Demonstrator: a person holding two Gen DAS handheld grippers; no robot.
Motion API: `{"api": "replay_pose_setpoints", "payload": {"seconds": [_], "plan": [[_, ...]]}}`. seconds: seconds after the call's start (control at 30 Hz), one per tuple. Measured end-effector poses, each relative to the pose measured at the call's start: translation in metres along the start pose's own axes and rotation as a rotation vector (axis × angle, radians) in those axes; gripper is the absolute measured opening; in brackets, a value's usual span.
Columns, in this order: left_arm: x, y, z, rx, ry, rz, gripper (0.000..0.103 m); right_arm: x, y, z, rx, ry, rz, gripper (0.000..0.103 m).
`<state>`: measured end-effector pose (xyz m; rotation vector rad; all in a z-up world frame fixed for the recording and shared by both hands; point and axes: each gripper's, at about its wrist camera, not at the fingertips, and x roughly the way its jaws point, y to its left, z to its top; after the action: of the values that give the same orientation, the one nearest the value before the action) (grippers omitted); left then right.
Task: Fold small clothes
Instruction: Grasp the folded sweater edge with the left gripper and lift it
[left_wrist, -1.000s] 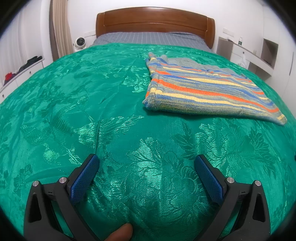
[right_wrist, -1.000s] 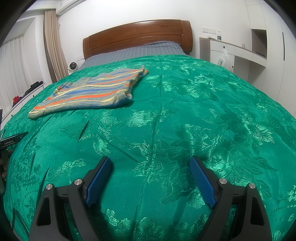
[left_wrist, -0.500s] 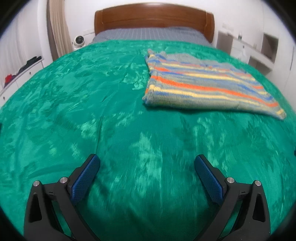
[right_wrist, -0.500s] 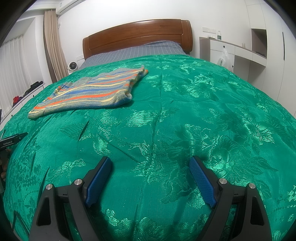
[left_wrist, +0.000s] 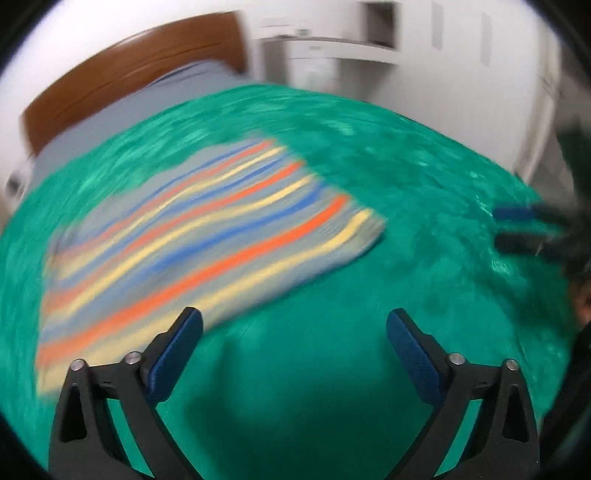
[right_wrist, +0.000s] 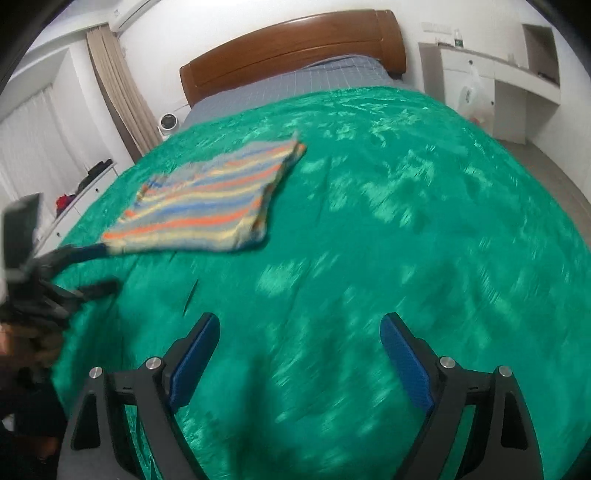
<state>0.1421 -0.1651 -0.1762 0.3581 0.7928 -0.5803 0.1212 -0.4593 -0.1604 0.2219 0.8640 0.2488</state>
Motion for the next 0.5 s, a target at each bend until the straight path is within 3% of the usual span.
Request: {"api": "replay_pose_setpoints", "payload": {"seconds": [0.1,0.17,0.2,0.23,0.27,0.37,0.5], "plan": [[0.052,-0.025,0.024,0.09,0.061,0.025,0.073,0.009,-0.025,0.031,0.066,0.027,0.067,0.088],[0.068,-0.029,0.033,0.102,0.045,0.019,0.055,0.027,-0.042,0.057,0.117,0.057,0.142,0.087],[0.07,-0.027,0.037,0.088,0.029,0.008,0.044,0.043,-0.05,0.074,0.136,0.075,0.188,0.085],[0.072,-0.023,0.039,0.071,0.024,0.003,0.015,0.059,-0.054,0.089,0.15,0.093,0.225,0.08],[0.072,-0.02,0.038,0.056,0.019,0.002,0.008,0.072,-0.056,0.101,0.163,0.108,0.254,0.078],[0.064,-0.007,0.037,-0.004,-0.022,-0.048,0.006,0.131,-0.05,0.139,0.203,0.179,0.362,0.07],[0.056,-0.002,0.039,-0.04,-0.052,-0.082,0.005,0.207,-0.03,0.176,0.256,0.252,0.427,0.067]]}}
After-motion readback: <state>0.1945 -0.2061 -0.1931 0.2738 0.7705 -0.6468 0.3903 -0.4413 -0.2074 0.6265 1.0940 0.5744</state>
